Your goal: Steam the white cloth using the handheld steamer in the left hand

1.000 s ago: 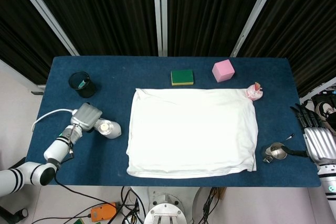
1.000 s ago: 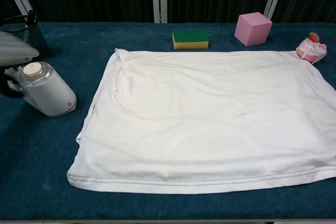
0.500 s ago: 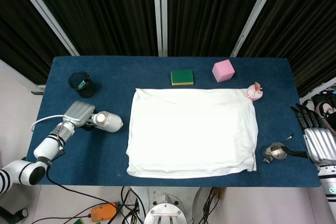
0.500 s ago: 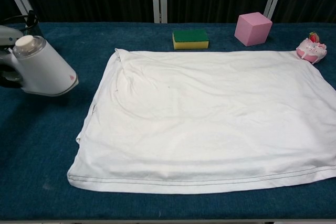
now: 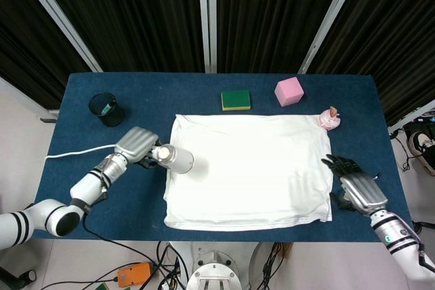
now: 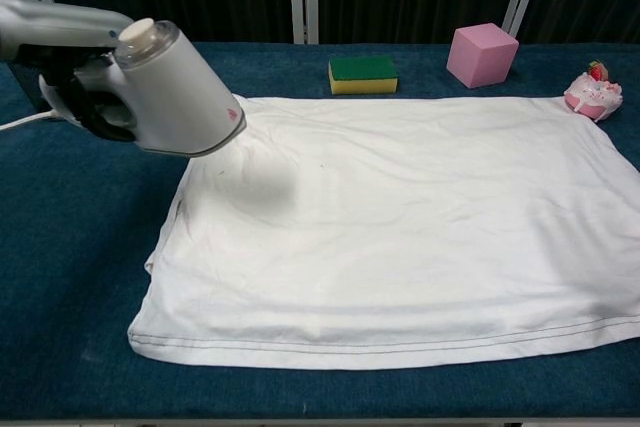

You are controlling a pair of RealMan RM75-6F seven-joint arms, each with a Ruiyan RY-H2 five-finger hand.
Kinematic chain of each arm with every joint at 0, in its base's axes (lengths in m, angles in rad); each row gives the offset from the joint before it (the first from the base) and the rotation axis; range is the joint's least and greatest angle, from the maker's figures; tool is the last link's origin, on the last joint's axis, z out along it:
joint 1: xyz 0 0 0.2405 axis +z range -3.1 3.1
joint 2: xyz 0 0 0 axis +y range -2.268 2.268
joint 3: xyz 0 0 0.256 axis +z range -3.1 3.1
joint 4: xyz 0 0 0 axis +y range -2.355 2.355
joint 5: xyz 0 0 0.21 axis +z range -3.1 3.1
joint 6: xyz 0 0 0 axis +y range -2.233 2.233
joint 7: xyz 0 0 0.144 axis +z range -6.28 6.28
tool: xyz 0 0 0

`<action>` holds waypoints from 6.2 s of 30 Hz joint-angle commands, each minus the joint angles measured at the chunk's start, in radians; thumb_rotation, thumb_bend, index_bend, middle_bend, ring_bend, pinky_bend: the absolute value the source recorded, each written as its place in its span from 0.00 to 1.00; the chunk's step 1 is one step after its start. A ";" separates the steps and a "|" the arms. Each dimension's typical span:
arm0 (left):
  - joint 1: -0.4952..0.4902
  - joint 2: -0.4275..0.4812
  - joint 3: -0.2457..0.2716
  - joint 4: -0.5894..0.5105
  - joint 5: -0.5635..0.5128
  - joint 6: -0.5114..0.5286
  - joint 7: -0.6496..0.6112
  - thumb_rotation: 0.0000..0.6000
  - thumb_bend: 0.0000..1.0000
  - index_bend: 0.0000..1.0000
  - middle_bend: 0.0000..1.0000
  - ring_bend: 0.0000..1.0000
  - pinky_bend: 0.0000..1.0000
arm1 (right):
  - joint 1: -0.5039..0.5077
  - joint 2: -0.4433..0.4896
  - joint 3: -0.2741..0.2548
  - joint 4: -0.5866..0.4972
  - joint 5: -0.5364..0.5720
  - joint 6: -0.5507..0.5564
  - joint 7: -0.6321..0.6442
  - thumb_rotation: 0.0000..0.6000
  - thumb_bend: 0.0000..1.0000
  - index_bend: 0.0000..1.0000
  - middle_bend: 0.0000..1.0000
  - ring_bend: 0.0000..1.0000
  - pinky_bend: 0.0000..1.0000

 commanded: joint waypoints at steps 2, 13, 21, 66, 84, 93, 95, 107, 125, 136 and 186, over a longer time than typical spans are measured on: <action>-0.133 -0.075 0.008 -0.032 -0.176 0.001 0.220 1.00 0.55 0.84 0.94 0.83 0.53 | 0.082 -0.057 -0.035 -0.001 -0.032 -0.122 -0.023 1.00 1.00 0.05 0.14 0.05 0.17; -0.393 -0.216 0.073 -0.053 -0.604 0.155 0.612 1.00 0.53 0.84 0.94 0.83 0.53 | 0.153 -0.137 -0.062 0.026 -0.035 -0.221 -0.045 1.00 1.00 0.09 0.17 0.08 0.19; -0.512 -0.312 0.090 -0.017 -0.763 0.200 0.745 1.00 0.53 0.84 0.94 0.82 0.53 | 0.177 -0.184 -0.065 0.044 -0.011 -0.238 -0.079 1.00 1.00 0.09 0.17 0.08 0.19; -0.546 -0.373 0.039 0.160 -0.897 0.101 0.579 1.00 0.53 0.84 0.94 0.82 0.53 | 0.207 -0.229 -0.100 0.091 0.042 -0.215 -0.088 1.00 1.00 0.09 0.17 0.08 0.19; -0.610 -0.517 0.050 0.306 -1.040 0.201 0.748 1.00 0.52 0.84 0.94 0.82 0.53 | 0.212 -0.235 -0.105 0.100 0.046 -0.207 -0.079 1.00 1.00 0.09 0.17 0.08 0.19; -0.537 -0.459 0.068 0.319 -1.078 0.187 0.733 1.00 0.52 0.84 0.94 0.82 0.53 | 0.218 -0.238 -0.105 0.098 0.045 -0.207 -0.083 1.00 1.00 0.09 0.17 0.08 0.19; -0.514 -0.434 0.076 0.306 -1.071 0.193 0.720 1.00 0.52 0.84 0.94 0.82 0.53 | 0.219 -0.237 -0.105 0.096 0.044 -0.205 -0.084 1.00 1.00 0.09 0.17 0.08 0.19; -0.409 -0.272 0.101 0.028 -0.861 0.334 0.647 1.00 0.51 0.84 0.92 0.81 0.53 | 0.220 -0.239 -0.108 0.103 0.037 -0.199 -0.073 1.00 1.00 0.09 0.17 0.08 0.19; -0.453 -0.427 0.084 -0.093 -0.789 0.468 0.803 1.00 0.51 0.84 0.92 0.81 0.53 | 0.221 -0.242 -0.114 0.121 0.030 -0.192 -0.048 1.00 1.00 0.09 0.17 0.08 0.19; -0.446 -0.442 0.081 -0.056 -0.854 0.438 0.842 1.00 0.51 0.84 0.92 0.81 0.53 | 0.225 -0.248 -0.114 0.131 0.025 -0.193 -0.034 1.00 1.00 0.09 0.17 0.08 0.19; -0.092 -0.169 0.122 0.093 -0.691 0.278 0.460 1.00 0.36 0.72 0.76 0.67 0.41 | 0.092 -0.093 -0.075 0.080 -0.082 0.177 0.090 1.00 1.00 0.10 0.17 0.08 0.19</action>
